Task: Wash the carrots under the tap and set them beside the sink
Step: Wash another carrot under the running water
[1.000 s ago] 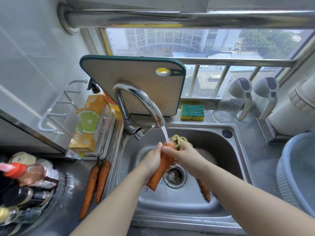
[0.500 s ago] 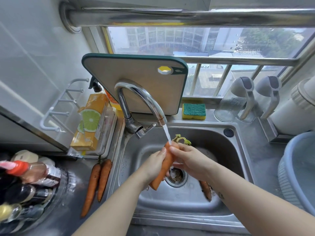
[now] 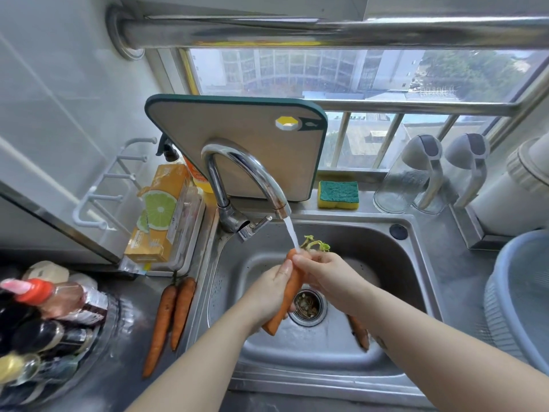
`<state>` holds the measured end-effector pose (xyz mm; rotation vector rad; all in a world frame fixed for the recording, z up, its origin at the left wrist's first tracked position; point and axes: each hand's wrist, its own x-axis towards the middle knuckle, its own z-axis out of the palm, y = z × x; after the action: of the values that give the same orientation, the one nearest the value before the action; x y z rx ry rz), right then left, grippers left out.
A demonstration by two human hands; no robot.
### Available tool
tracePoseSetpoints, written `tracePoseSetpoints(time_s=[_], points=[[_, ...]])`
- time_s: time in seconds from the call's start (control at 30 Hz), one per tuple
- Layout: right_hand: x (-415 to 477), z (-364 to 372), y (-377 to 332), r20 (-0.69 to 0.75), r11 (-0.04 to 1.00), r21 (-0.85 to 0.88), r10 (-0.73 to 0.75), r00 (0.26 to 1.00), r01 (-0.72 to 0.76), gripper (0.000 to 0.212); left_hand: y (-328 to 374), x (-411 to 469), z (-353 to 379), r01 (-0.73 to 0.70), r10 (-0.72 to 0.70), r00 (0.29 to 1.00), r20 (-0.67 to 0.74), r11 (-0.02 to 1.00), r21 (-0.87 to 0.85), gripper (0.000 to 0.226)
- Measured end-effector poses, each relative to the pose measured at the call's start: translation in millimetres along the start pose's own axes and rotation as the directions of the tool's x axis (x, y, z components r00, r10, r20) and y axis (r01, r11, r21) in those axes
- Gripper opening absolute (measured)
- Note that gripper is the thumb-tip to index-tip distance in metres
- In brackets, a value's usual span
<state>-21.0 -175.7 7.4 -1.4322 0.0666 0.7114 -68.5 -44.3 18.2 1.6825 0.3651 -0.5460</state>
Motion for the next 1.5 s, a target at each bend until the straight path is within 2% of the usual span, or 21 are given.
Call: tracePoseSetpoints(time_s=[0.07, 0.13, 0.2, 0.3, 0.37, 0.53, 0.63, 0.7, 0.77, 0.87, 1.0, 1.1, 1.23, 1.33, 1.5], points=[[2.3, 4.8, 0.5, -0.138, 0.998, -0.056, -0.026, 0.99, 0.019, 0.036, 0.6, 1.4, 2.8, -0.022, 0.024, 0.999, -0.021, 0.996, 0.081, 0.04], [3.9, 4.8, -1.4, -0.194, 0.999, -0.047, -0.022, 0.981, 0.013, 0.043, 1.9, 1.9, 2.7, -0.032, 0.034, 0.999, -0.02, 0.997, 0.075, 0.036], [4.2, -2.5, -4.9, -0.166, 0.998, -0.031, 0.05, 0.985, -0.055, 0.052, 3.9, 0.9, 0.8, -0.022, 0.022, 1.0, -0.02, 1.0, -0.014, 0.032], [11.4, -11.5, -0.6, -0.105, 0.968, -0.199, 0.133, 0.986, -0.152, 0.064, 4.7, 0.3, -6.3, -0.001, -0.002, 0.998, -0.061, 0.999, -0.05, 0.035], [15.6, -8.7, 2.5, -0.087, 0.945, -0.283, 0.141, 0.986, -0.16, 0.058, 1.2, 1.2, -12.1, 0.024, -0.028, 0.996, -0.088, 0.999, -0.044, 0.037], [27.1, 10.2, -2.0, -0.047, 0.909, -0.403, 0.089, 0.995, -0.101, 0.03, -8.1, -1.1, -27.3, 0.117, -0.121, 0.987, -0.109, 0.992, -0.042, 0.045], [36.0, 12.8, -0.5, -0.119, 0.882, -0.465, 0.027, 0.993, -0.08, 0.01, -10.0, -6.4, -32.4, 0.133, -0.139, 0.985, -0.107, 0.989, -0.061, 0.04], [34.5, 14.3, -2.6, -0.123, 0.848, -0.526, 0.001, 0.992, -0.066, 0.01, -9.4, -9.3, -32.7, 0.119, -0.129, 0.987, -0.1, 0.988, -0.102, 0.034], [31.2, 13.0, -2.3, -0.105, 0.817, -0.567, 0.054, 0.993, -0.104, 0.018, -8.9, -10.3, -31.3, 0.109, -0.125, 0.987, -0.096, 0.981, -0.159, 0.032], [22.1, 6.0, -5.0, -0.095, 0.818, -0.535, 0.192, 0.977, -0.213, 0.035, -9.6, -7.0, -28.6, 0.18, -0.197, 0.98, -0.035, 0.941, -0.287, 0.036], [5.8, 3.7, -14.6, -0.02, 0.885, -0.388, 0.272, 0.962, -0.258, 0.039, -2.8, -3.9, -18.7, 0.258, -0.233, 0.966, 0.115, 0.91, -0.325, 0.045], [7.1, 8.1, -15.9, -0.006, 0.876, -0.376, 0.323, 0.946, -0.302, 0.064, -0.7, -3.9, -14.3, 0.227, -0.208, 0.974, 0.093, 0.919, -0.323, 0.044], [11.5, 22.9, -22.3, -0.039, 0.88, -0.37, 0.305, 0.951, -0.297, 0.066, -3.8, -6.0, -25.5, 0.203, -0.205, 0.978, 0.028, 0.927, -0.315, 0.041], [16.5, 25.8, -19.2, -0.051, 0.885, -0.377, 0.274, 0.96, -0.272, 0.059, -7.3, -6.7, -37.6, 0.183, -0.198, 0.98, -0.021, 0.938, -0.293, 0.041], [13.1, 10.1, -13.9, -0.053, 0.905, -0.336, 0.26, 0.964, -0.262, 0.024, -9.2, -5.0, -41.5, 0.206, -0.203, 0.979, 0.038, 0.956, -0.207, 0.041]])
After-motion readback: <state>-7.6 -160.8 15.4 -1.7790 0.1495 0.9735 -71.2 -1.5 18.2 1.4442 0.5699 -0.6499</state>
